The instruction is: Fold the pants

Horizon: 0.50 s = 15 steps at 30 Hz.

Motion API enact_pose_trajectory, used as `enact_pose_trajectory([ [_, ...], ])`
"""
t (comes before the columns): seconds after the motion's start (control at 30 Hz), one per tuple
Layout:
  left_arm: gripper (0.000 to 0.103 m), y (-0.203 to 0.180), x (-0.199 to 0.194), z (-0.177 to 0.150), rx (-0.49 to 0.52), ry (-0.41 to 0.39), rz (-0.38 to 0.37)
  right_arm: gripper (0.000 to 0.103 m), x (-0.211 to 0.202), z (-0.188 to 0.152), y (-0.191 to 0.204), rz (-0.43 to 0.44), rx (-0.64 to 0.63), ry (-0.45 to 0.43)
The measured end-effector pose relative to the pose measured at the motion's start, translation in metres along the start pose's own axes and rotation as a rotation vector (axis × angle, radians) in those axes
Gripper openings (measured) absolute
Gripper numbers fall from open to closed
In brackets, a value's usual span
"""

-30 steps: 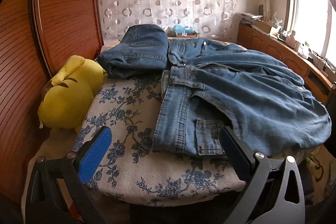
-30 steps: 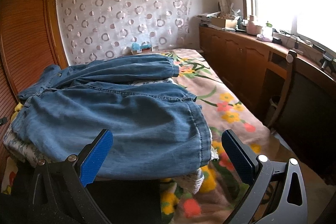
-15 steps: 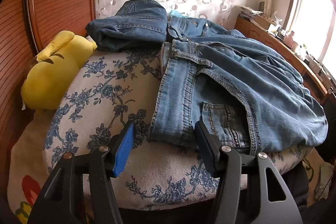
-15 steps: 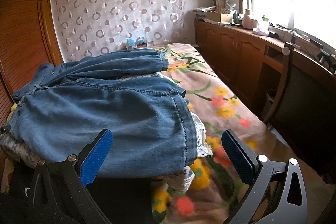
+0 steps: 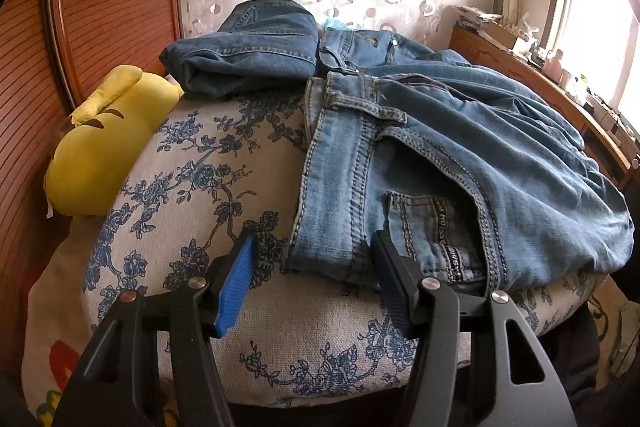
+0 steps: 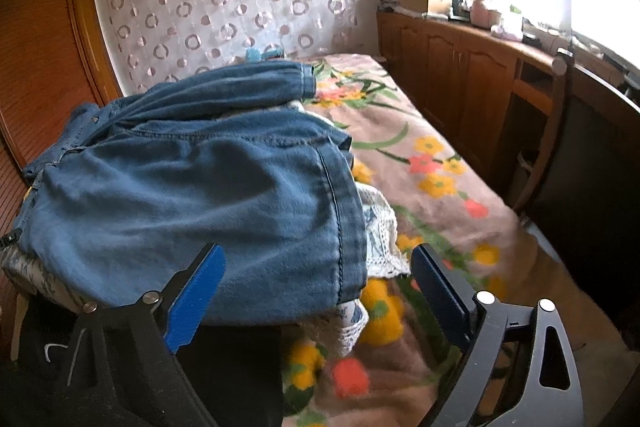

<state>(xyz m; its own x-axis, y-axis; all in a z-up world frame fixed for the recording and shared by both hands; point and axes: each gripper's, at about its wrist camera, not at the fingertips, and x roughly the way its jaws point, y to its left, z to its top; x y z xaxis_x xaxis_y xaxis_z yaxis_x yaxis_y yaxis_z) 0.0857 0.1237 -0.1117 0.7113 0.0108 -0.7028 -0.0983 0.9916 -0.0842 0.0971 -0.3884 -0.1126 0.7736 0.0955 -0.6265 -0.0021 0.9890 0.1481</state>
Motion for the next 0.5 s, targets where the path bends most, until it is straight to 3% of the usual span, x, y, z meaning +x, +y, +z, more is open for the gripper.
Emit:
enact_pose_trajectory([
  [0.17, 0.059, -0.001, 0.0, 0.0, 0.006, 0.002, 0.005, 0.084, 0.005, 0.002, -0.008, 0.052, 0.025, 0.044],
  [0.37, 0.06, -0.001, 0.0, 0.0, 0.013, -0.003, 0.009, 0.067, 0.0, 0.006, -0.015, 0.088, 0.035, 0.052],
  [0.5, 0.06, -0.002, 0.0, 0.0, 0.012, -0.001, 0.007, 0.04, -0.008, 0.007, -0.02, 0.09, 0.04, 0.04],
])
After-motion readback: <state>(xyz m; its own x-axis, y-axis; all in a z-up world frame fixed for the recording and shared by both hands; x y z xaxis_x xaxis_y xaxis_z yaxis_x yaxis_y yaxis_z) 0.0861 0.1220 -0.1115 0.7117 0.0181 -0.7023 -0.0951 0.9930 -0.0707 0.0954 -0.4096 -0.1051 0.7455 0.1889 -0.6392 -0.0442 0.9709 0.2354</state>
